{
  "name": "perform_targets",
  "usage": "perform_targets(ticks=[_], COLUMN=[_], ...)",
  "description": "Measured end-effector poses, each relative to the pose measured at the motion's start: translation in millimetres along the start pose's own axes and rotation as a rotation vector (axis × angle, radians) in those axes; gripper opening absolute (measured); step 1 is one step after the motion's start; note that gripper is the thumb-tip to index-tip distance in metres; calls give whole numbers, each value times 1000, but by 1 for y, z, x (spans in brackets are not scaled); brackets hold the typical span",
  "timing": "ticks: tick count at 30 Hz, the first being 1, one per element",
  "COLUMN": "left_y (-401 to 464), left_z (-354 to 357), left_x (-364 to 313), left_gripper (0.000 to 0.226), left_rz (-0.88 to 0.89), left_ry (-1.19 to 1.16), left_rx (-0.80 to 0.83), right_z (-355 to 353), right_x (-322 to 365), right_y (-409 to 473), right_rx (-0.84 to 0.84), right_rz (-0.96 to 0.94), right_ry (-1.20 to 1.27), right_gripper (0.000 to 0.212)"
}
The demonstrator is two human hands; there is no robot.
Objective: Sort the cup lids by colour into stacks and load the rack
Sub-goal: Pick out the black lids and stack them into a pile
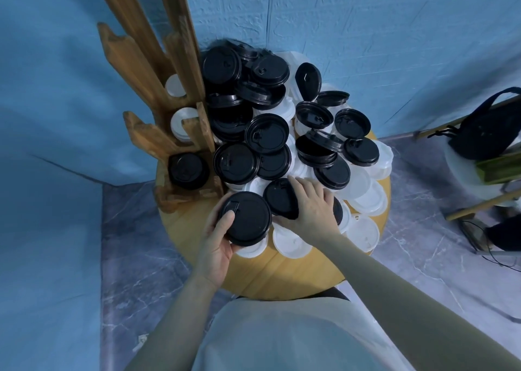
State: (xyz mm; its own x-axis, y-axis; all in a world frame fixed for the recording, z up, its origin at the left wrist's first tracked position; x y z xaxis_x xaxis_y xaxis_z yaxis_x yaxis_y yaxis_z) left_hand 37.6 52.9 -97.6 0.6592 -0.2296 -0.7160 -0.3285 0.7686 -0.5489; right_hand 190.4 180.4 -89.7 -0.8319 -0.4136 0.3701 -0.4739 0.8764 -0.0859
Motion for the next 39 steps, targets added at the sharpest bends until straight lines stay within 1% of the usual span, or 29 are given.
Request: perform_targets(ticks=[4, 7, 10, 13, 15, 17, 18, 21, 23, 28, 31, 34, 36, 39], left_y=[0, 0, 1, 4, 7, 9, 10, 9, 9, 10, 9, 9, 10, 9], left_z=[0, 1, 5, 15, 22, 31, 35, 44, 49, 47, 46, 47, 48, 46], left_x=[-1, -1, -3, -4, -3, -1, 0, 1, 2, 4, 4, 7, 8, 10], left_gripper=[70, 80, 83, 85, 78, 69, 69, 81, 83, 64, 62, 59, 59, 58], left_rz=[-4, -10, -8, 9, 24, 32, 30, 17, 30, 43, 13, 12, 20, 19], left_ry=[-1, -12, -2, 26, 52, 96, 115, 123, 122, 68, 52, 72, 89, 112], left_rx=[-18, -19, 1, 40, 58, 87, 97, 87, 96, 73, 53, 55, 84, 106], right_z=[-1, -11, -32, -56, -66, -69, -67, -59, -56, -56, -51, -47, -43, -41], right_x=[-2, -4, -4, 3, 17, 32, 36, 41, 42, 45, 41, 36, 33, 33], right_y=[-1, -8, -22, -33, -36, -37, -38, -38, -38, -43, -47, -51, -53, -54], right_rx=[-52, -85, -174, -254, -248, -217, -201, -179, -186, -191, -153, -167, -180, -164], right_rz=[4, 10, 1, -1, -43, -110, -125, -92, -76, -126, -124, -107, -102, -105], right_ry=[29, 101, 169, 299, 355, 325, 300, 272, 258, 238, 291, 381, 447, 469], right_gripper=[84, 84, 81, 78, 79, 80, 81, 84, 86, 85, 77, 70, 70, 71])
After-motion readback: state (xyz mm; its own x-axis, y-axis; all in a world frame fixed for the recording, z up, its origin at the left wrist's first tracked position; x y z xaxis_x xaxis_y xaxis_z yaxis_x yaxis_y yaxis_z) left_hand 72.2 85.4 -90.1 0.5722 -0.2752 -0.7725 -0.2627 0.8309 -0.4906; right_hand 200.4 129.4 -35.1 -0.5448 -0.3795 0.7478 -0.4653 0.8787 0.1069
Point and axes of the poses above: each hand's wrist, its own y-axis towards the middle knuckle, its own z-axis out of the palm, x = y × z, the point moved 6 cm from there along y, towards the middle knuckle, and after that the axes turned 4 degrees about -x, right-handed, at the moved point
